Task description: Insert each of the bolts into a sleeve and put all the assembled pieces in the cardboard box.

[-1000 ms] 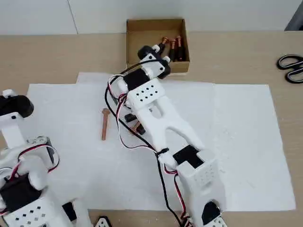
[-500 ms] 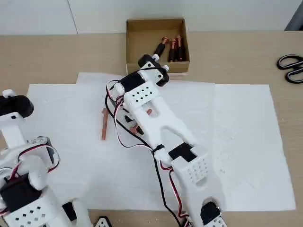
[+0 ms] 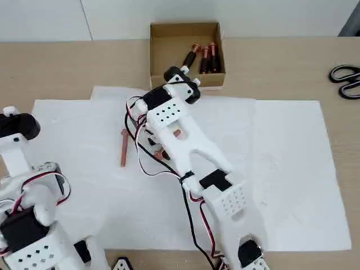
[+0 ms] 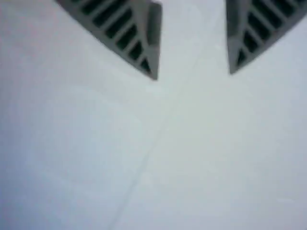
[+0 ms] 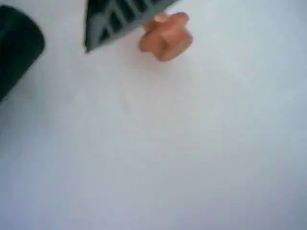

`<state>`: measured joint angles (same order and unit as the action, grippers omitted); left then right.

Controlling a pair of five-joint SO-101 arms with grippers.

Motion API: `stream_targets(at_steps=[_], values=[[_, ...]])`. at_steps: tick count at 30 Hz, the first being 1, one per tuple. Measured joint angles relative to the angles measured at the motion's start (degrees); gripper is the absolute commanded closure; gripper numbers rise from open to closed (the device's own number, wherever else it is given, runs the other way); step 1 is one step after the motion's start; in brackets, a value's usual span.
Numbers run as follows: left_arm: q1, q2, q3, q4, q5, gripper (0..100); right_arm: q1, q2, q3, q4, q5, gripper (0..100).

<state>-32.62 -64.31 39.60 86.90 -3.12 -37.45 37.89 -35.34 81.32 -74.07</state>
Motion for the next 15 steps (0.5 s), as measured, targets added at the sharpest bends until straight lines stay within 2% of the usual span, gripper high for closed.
stream_targets(at_steps=[15], values=[[0.0,0.0,0.0,0.0,0.0,91,2.3,4.7,0.0,-2.0,-0.1,85.6]])
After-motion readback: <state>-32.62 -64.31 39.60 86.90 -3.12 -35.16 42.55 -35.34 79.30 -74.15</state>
